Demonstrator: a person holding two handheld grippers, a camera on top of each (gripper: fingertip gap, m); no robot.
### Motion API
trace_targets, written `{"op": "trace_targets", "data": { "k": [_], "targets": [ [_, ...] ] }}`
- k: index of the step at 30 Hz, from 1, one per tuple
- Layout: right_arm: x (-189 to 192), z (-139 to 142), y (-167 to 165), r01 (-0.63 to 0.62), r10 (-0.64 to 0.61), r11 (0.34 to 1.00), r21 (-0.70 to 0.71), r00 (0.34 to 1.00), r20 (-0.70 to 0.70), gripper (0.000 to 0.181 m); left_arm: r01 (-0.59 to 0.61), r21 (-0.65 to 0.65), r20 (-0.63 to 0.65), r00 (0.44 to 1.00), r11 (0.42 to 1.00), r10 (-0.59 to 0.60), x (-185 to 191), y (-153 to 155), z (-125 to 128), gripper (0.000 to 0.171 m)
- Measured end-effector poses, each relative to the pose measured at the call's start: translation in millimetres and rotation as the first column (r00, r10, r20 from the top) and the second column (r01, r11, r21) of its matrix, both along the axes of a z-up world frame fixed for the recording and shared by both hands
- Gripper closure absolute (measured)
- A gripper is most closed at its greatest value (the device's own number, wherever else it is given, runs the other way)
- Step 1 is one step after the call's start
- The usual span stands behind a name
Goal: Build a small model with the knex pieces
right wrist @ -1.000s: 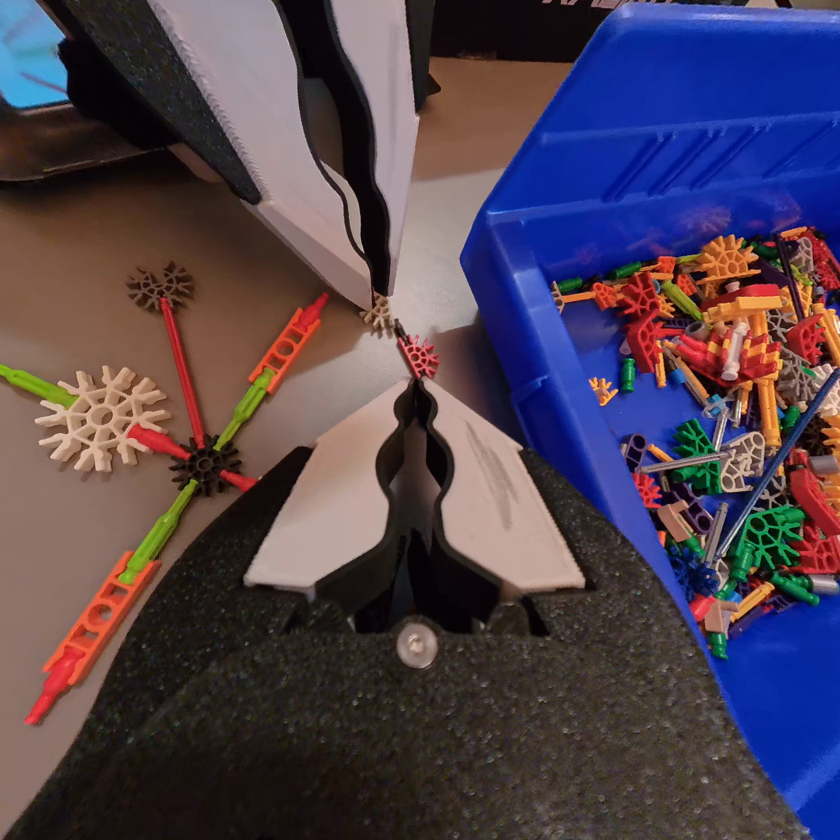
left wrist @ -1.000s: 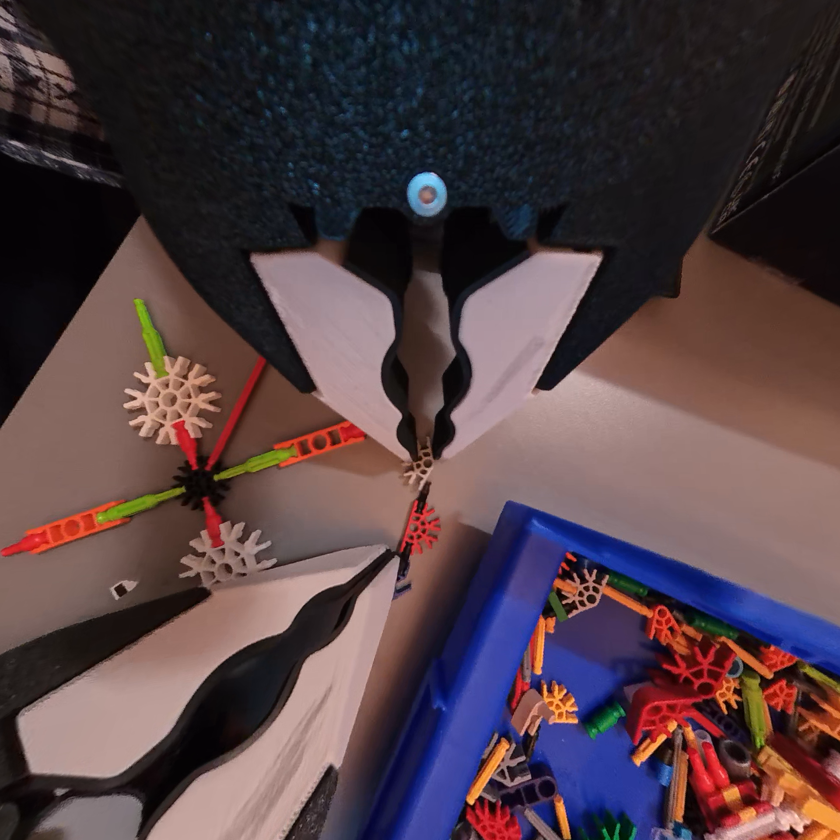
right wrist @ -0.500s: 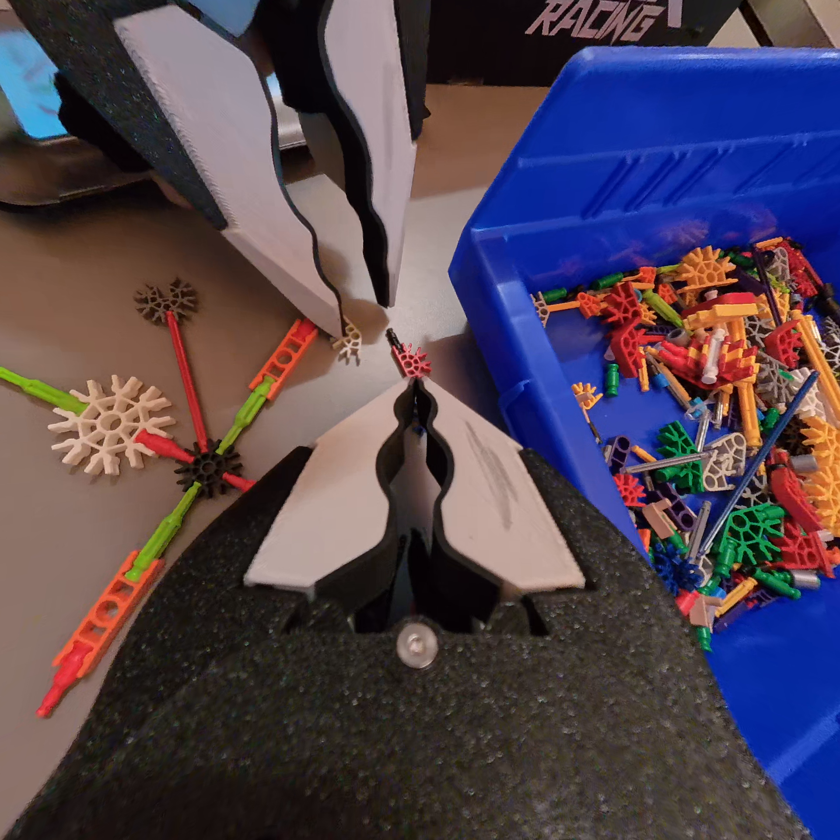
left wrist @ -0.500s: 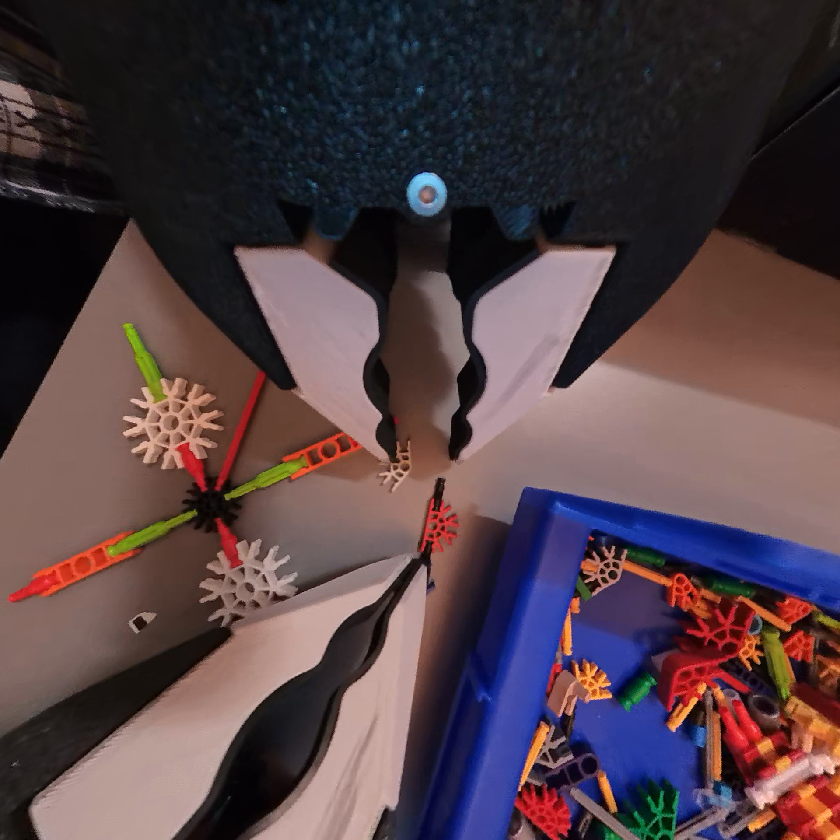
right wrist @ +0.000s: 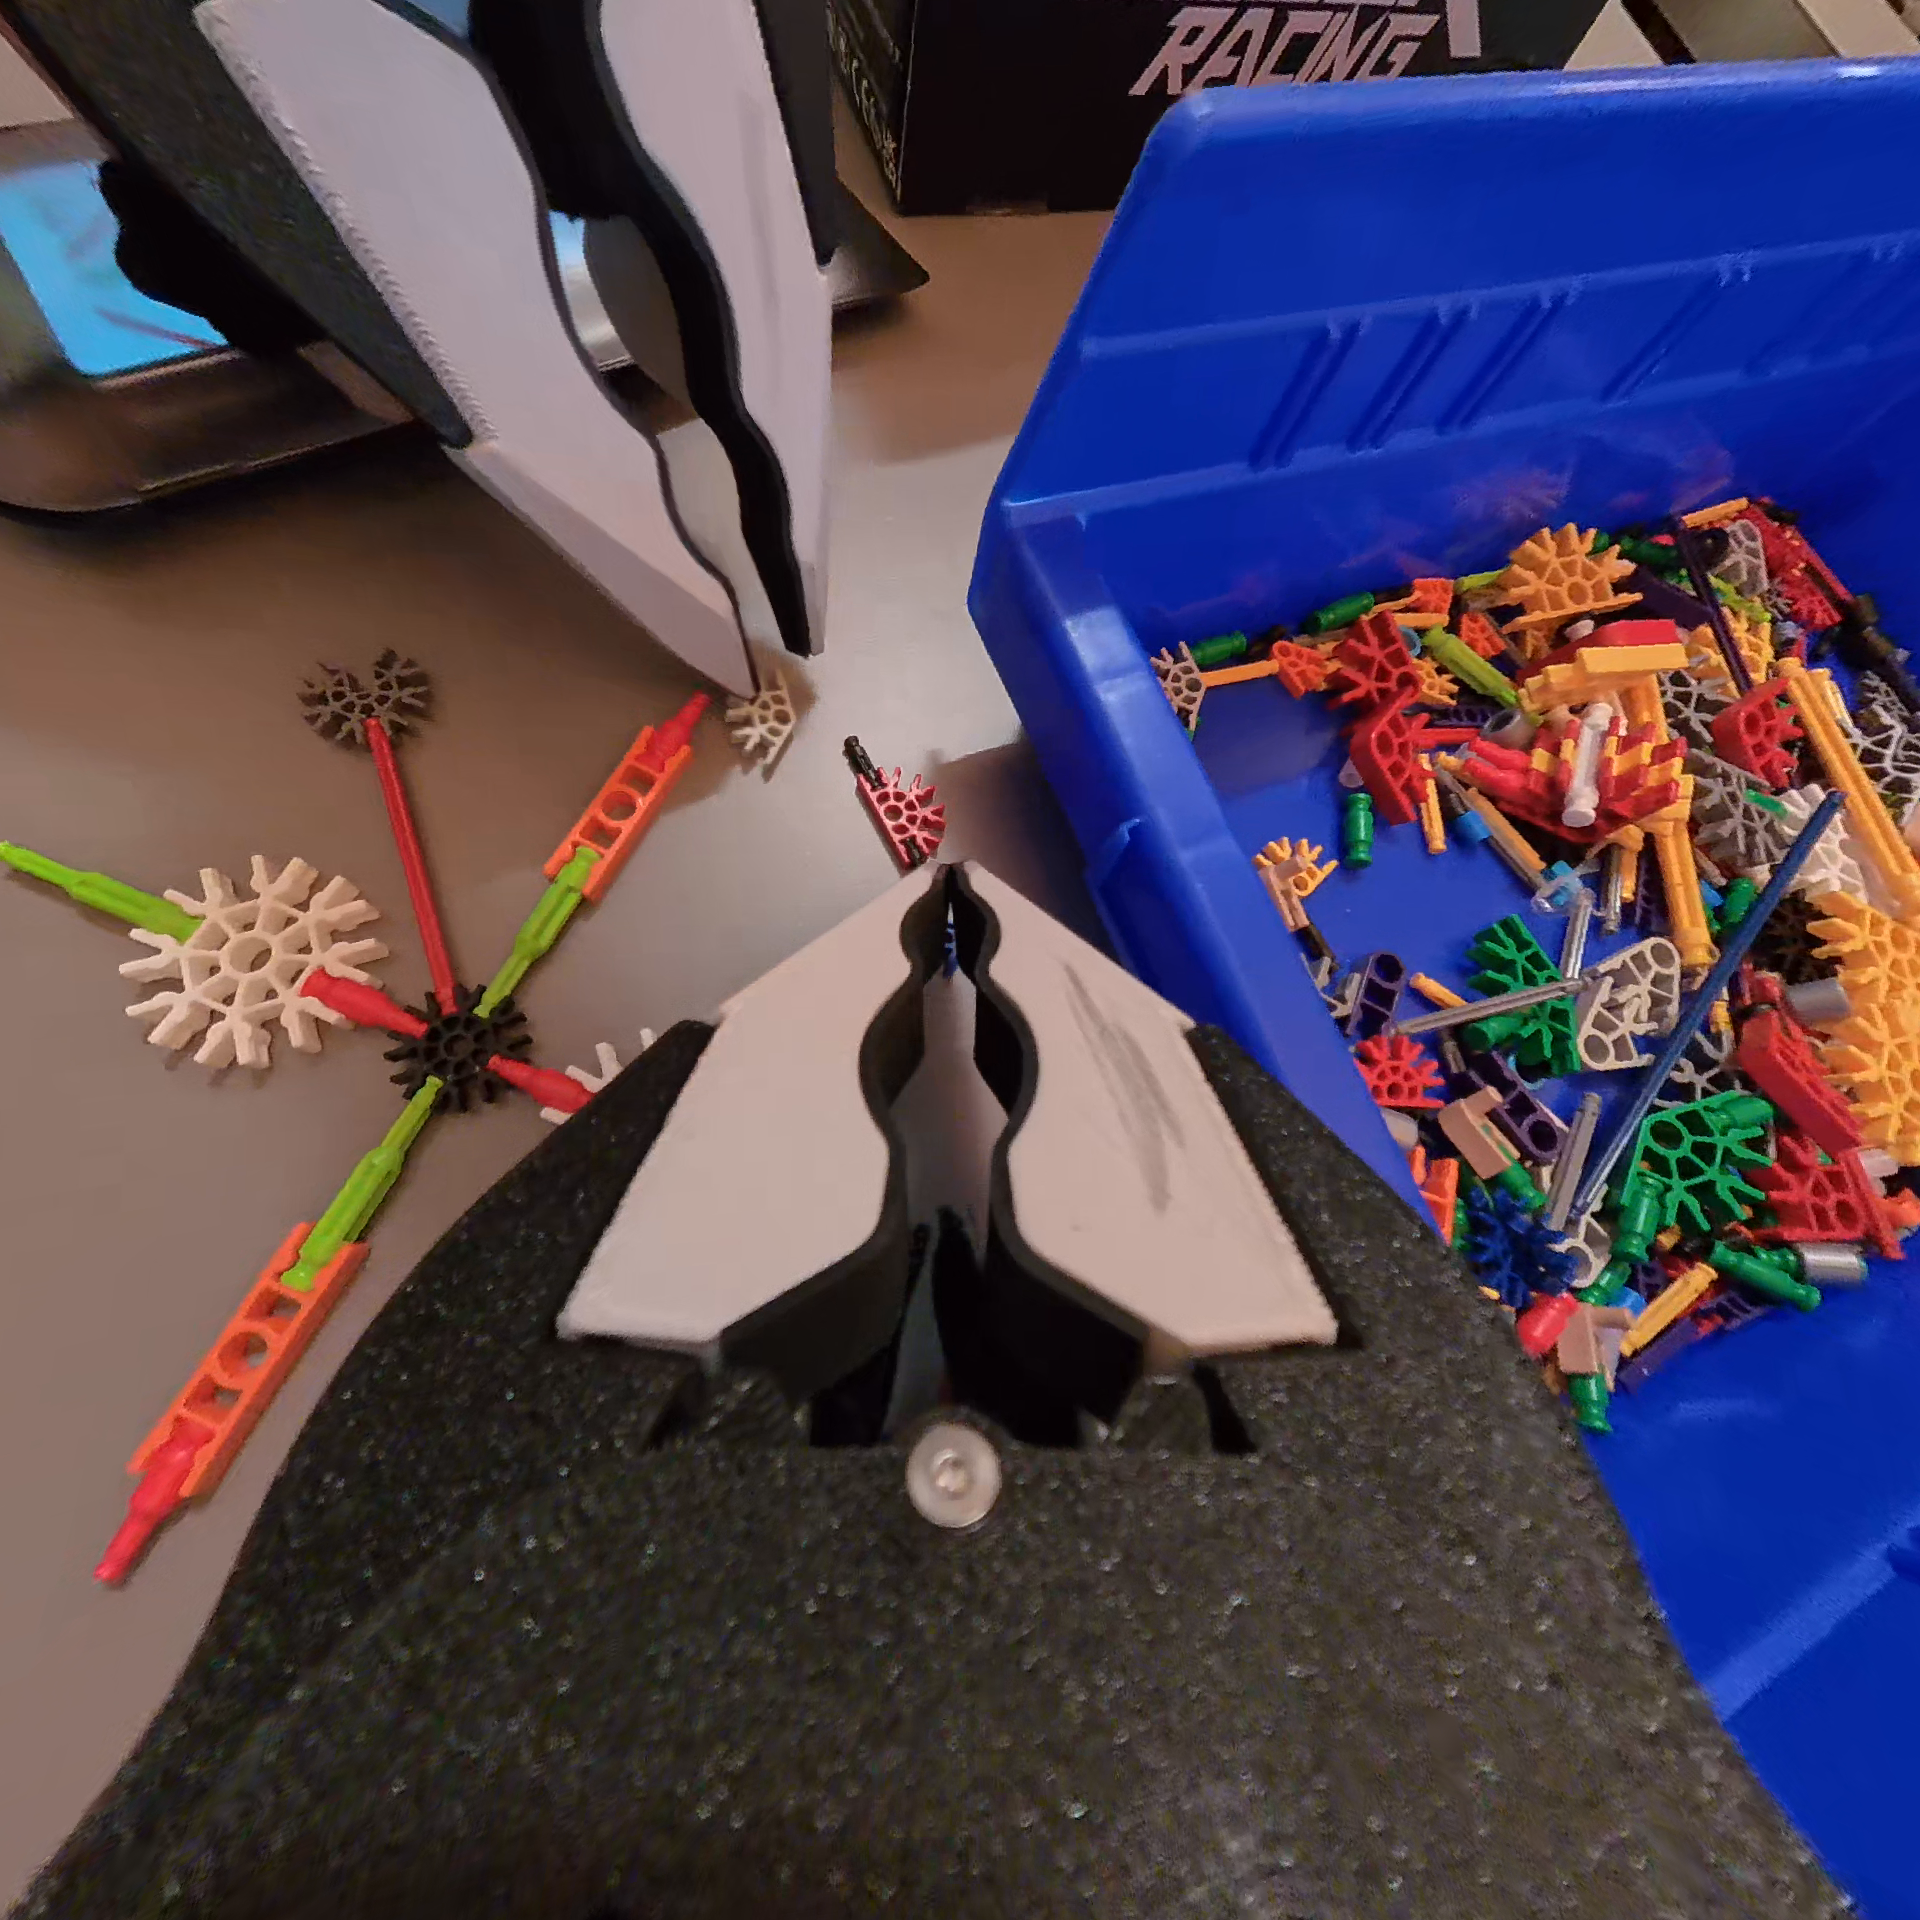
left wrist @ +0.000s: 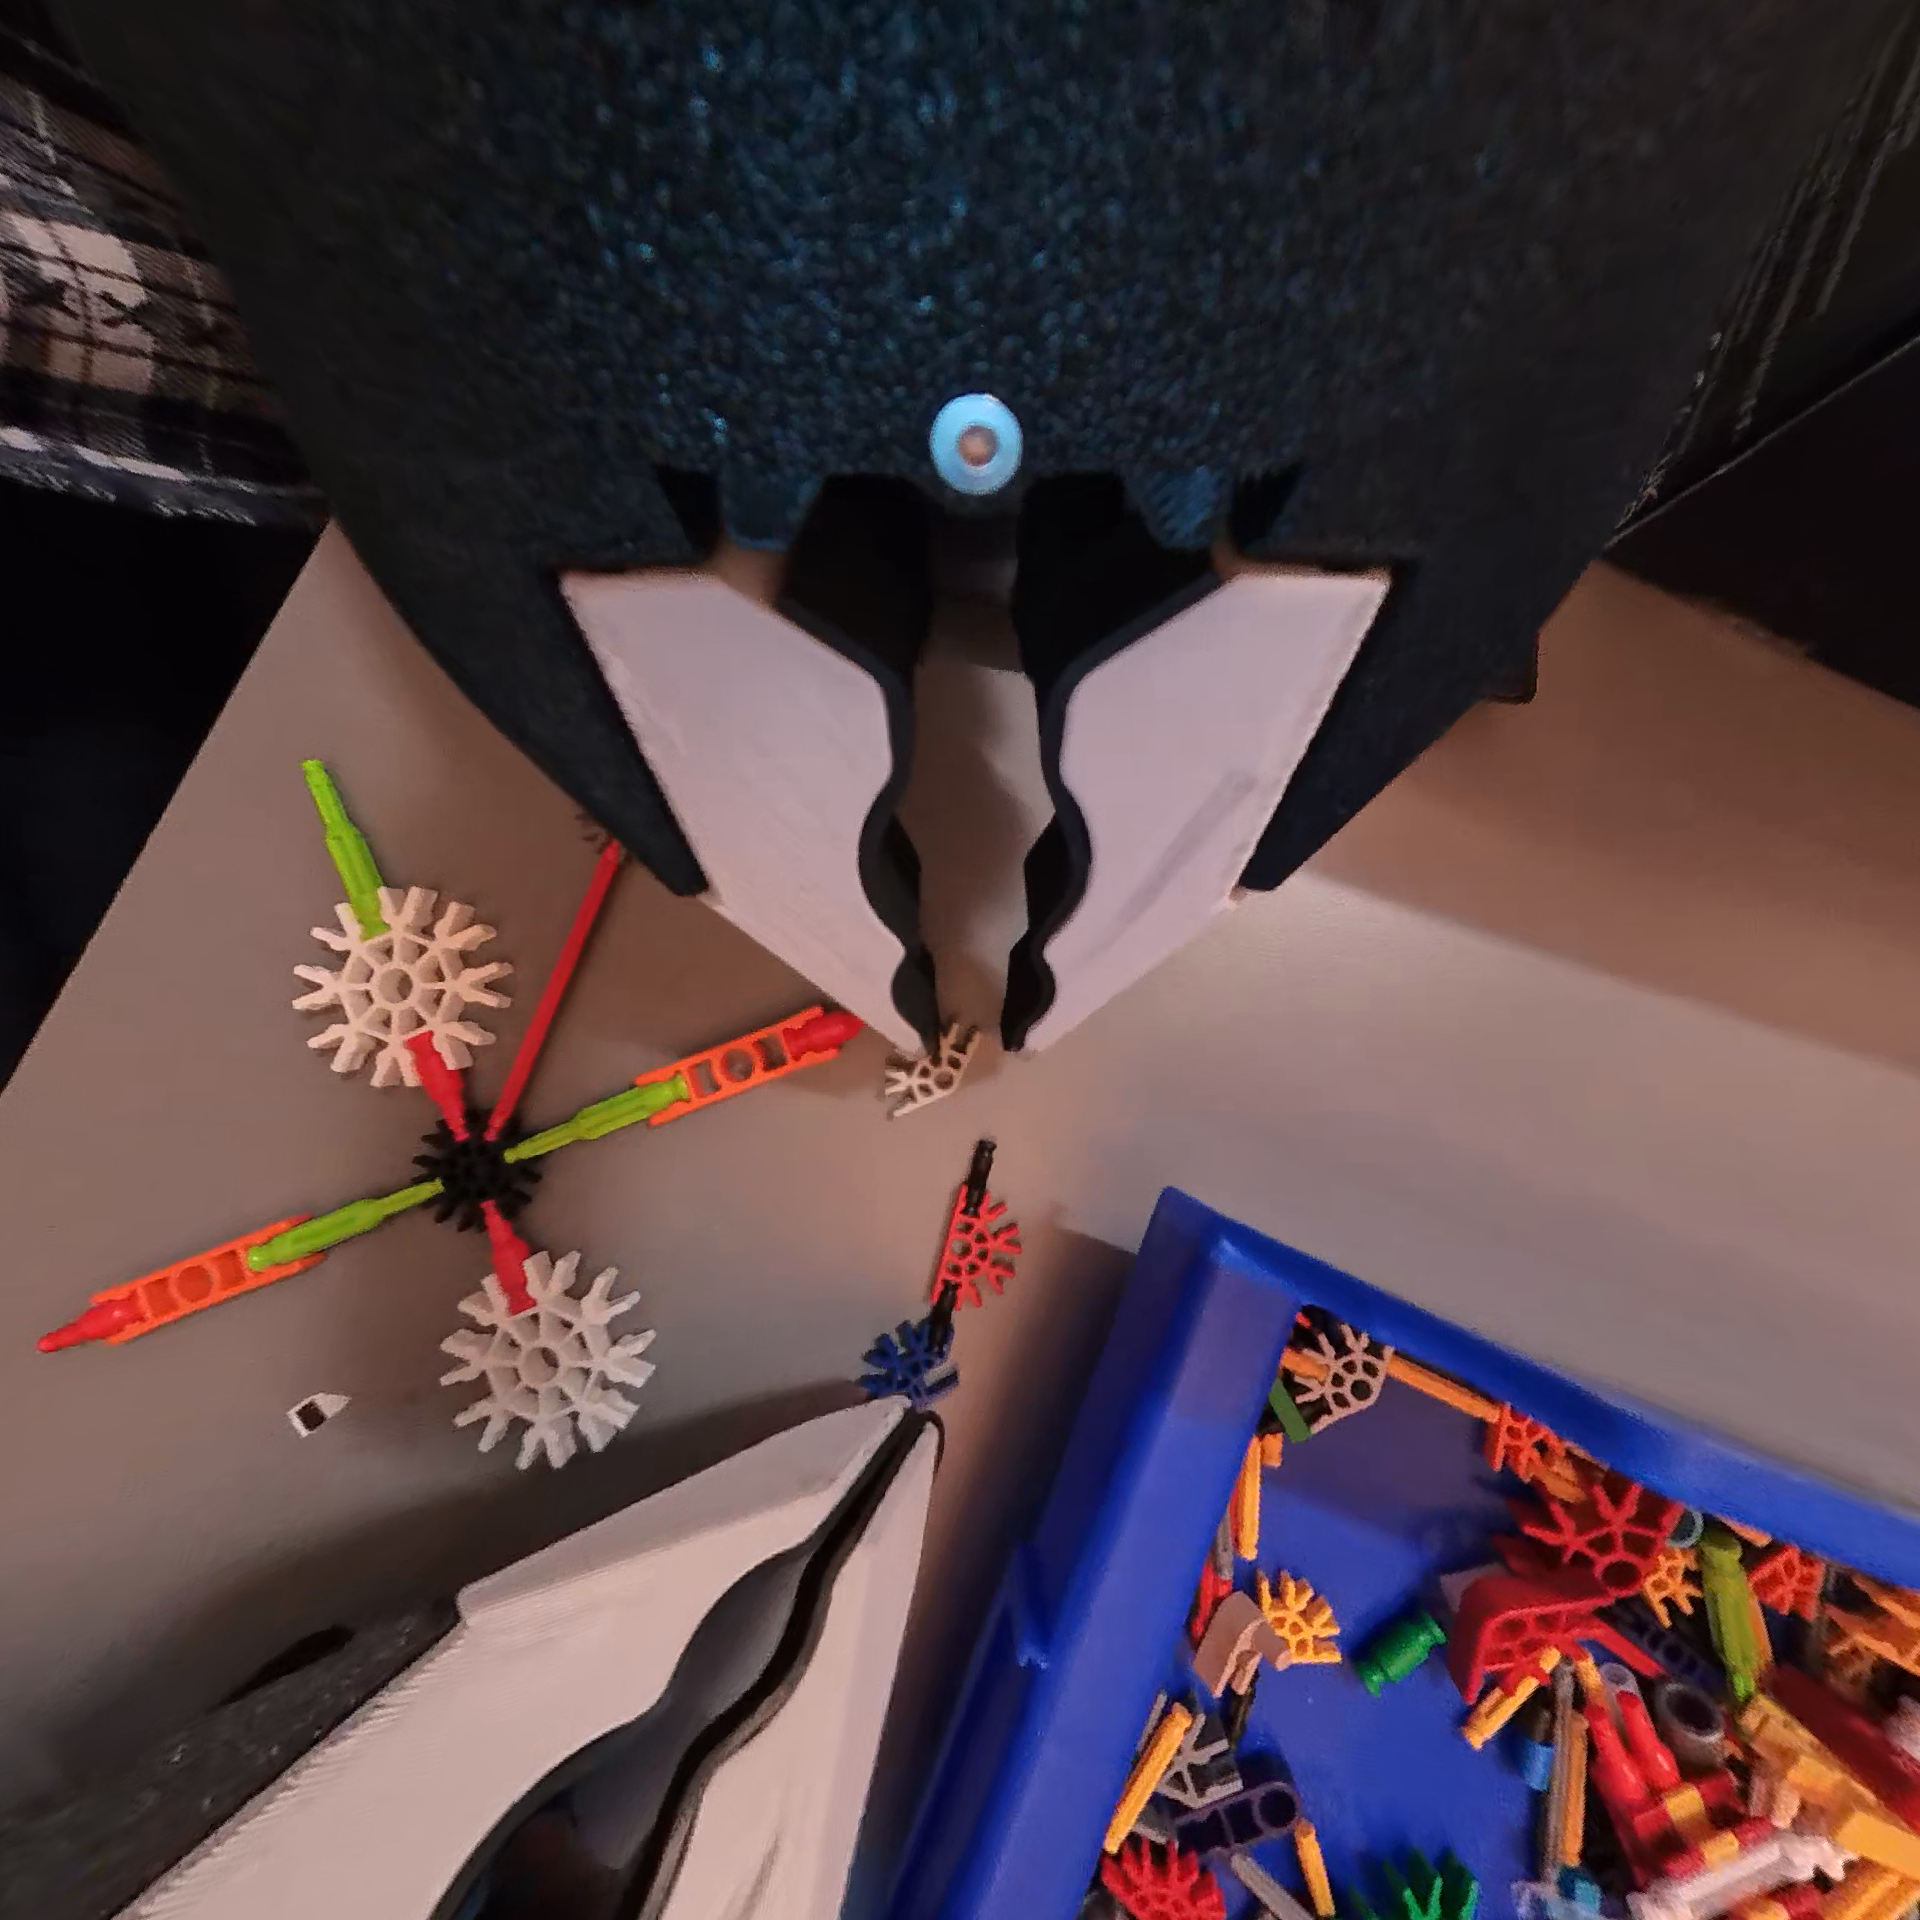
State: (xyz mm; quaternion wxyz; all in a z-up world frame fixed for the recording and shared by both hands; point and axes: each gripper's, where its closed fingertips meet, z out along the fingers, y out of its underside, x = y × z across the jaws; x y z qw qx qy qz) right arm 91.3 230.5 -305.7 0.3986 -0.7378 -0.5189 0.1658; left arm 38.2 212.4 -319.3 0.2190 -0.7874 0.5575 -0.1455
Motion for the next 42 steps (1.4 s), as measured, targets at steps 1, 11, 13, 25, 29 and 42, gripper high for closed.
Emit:
{"op": "trace_targets", "data": {
  "k": [1, 11, 13, 25, 29, 42],
  "targets": [
    [1, 0, 0, 0.002, -0.002, 1.0, -0.002, 1.0, -0.001, 0.181, 0.012, -0.004, -0.002, 1.0, 1.0, -0.012, 0, -1, -1, 0.158],
    [-8, 1, -10, -0.05, 0.05, 0.999, -0.004, 0.999, 0.02, 0.181, 0.076, -0.003, -0.017, 0.997, 0.997, -0.076, 1, -5, -3, 0.165],
    [-13, -2, -15, -0.072, 0.072, 0.997, -0.014, 0.997, 0.038, 0.181, 0.046, -0.003, -0.018, 0.999, 0.999, -0.046, -1, -2, -4, 0.17],
    [-12, 3, -12, -0.061, 0.061, 0.998, -0.016, 0.998, -0.006, 0.181, 0.173, 0.068, -0.009, 0.985, 0.983, -0.173, 2, -4, 9, 0.153],
    [-10, 3, -10, -0.055, 0.054, 0.998, -0.014, 0.998, -0.019, 0.181, 0.244, 0.084, -0.058, 0.969, 0.966, -0.239, 6, -3, 1, 0.153],
    [-7, 7, -9, -0.057, 0.056, 0.998, -0.014, 0.997, -0.058, 0.181, 0.204, 0.03, -0.039, 0.979, 0.979, -0.203, 4, 1, -5, 0.16]
  ]
}}
